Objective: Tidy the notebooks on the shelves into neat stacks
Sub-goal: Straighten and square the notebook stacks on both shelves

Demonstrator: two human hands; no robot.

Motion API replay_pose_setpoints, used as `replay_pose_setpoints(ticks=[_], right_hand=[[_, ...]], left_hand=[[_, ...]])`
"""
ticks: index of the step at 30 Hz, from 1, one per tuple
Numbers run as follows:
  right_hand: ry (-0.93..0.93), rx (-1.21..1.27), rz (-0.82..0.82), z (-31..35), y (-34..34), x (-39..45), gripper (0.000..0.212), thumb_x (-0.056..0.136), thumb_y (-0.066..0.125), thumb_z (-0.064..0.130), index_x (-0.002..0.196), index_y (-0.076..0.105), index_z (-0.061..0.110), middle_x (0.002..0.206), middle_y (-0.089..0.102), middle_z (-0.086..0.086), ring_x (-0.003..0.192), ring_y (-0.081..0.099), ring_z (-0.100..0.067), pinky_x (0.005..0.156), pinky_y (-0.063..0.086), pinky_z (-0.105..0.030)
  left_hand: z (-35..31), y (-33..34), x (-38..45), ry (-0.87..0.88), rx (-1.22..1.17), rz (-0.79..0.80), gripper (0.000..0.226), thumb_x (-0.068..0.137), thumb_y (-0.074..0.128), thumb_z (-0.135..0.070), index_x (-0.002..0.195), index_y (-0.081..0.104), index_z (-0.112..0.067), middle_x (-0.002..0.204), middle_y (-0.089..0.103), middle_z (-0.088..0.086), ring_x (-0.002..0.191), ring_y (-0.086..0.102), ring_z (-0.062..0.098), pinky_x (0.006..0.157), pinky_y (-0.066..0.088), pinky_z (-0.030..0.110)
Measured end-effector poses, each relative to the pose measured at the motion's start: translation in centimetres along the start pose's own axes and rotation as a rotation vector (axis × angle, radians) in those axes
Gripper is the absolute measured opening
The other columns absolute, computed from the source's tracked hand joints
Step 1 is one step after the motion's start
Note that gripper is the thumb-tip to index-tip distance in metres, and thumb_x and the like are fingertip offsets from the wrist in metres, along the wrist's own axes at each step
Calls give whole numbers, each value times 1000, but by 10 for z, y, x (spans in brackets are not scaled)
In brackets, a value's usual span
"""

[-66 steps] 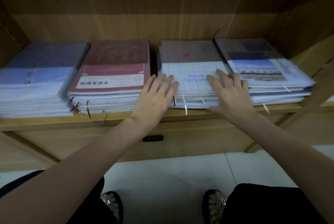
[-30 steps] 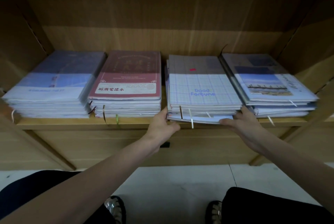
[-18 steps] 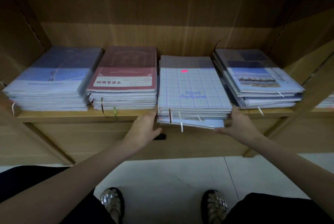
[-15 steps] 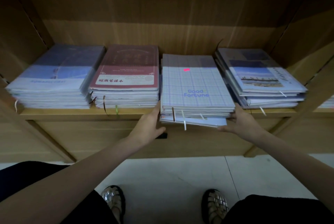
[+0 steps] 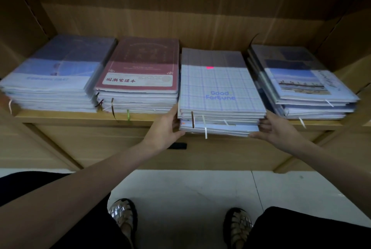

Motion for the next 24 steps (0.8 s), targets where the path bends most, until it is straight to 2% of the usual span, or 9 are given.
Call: replay_pose_setpoints(ticks=[3, 7, 9, 12, 13, 15, 18, 20, 24], right_hand=[[0, -68, -24, -1, 0, 3, 65, 74, 72, -1, 132, 43, 6, 124, 55, -9, 115, 53, -19, 98, 40, -26], [6, -47, -45, -4, 1, 6, 61, 76, 71, -1, 130, 44, 4, 125, 56, -12, 117, 54, -25, 97, 42, -28], [-1, -59, -73, -1, 1, 5, 54, 77, 71, 2, 126, 47, 5, 121, 59, -12, 110, 57, -21, 93, 42, -25], [-11, -99, -124, 4, -5, 6, 46, 80, 70, 7, 122, 50, 5, 115, 60, -8, 103, 58, -17, 88, 43, -24], [-10, -108, -118, 5, -5, 6, 48, 81, 70, 7, 124, 49, 6, 112, 59, -5, 103, 56, -16, 88, 42, -23], [20, -92, -45, 5, 0, 7, 60, 79, 72, 6, 131, 43, 8, 109, 55, 0, 100, 54, -12, 89, 42, -22], [24, -152, -20, 3, 5, 8, 75, 68, 80, 6, 132, 40, 8, 112, 62, -4, 103, 61, -20, 94, 49, -35], [25, -156, -64, 3, 2, 9, 69, 68, 79, 3, 128, 45, 3, 114, 64, -14, 106, 62, -27, 95, 49, -43], [34, -50, -82, 6, 1, 9, 62, 72, 72, -8, 127, 45, -2, 118, 60, -21, 109, 60, -33, 95, 49, -48]], left_hand=[[-1, 0, -2, 37, 42, -49, 67, 81, 66, 1, 139, 37, -16, 123, 61, 4, 114, 58, 18, 100, 46, 37], [0, 1, -1, 49, 92, -88, 64, 81, 65, 1, 138, 39, -15, 117, 64, 7, 107, 62, 20, 94, 51, 41], [0, 0, -1, 25, 61, -89, 64, 82, 64, 4, 138, 40, -14, 119, 63, 6, 109, 61, 19, 97, 49, 36], [-1, 0, -3, -13, -20, -75, 67, 82, 61, 9, 140, 37, -13, 119, 58, -2, 110, 55, 7, 95, 41, 15], [-1, -1, -3, -25, -37, -70, 68, 82, 60, 10, 141, 35, -13, 119, 57, -3, 109, 53, 5, 93, 38, 10], [1, -1, -3, -40, -55, -59, 69, 82, 59, 11, 142, 34, -14, 123, 57, 0, 113, 55, 9, 94, 38, 10], [4, 0, -2, -51, -59, -51, 69, 83, 59, 11, 142, 33, -13, 126, 57, 4, 118, 56, 16, 99, 40, 20], [4, 0, -2, -51, -58, -55, 69, 83, 59, 11, 142, 33, -13, 126, 58, 5, 118, 56, 17, 101, 41, 25], [2, -1, -2, -40, -29, -65, 69, 83, 60, 10, 143, 33, -13, 124, 59, 6, 116, 57, 16, 99, 42, 22]])
Point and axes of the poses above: each hand's wrist, its own x-axis towards the middle knuckle, its own y-axis out of the palm, z = x × y, the point moved 8 cm from there along x, towards the middle knuckle
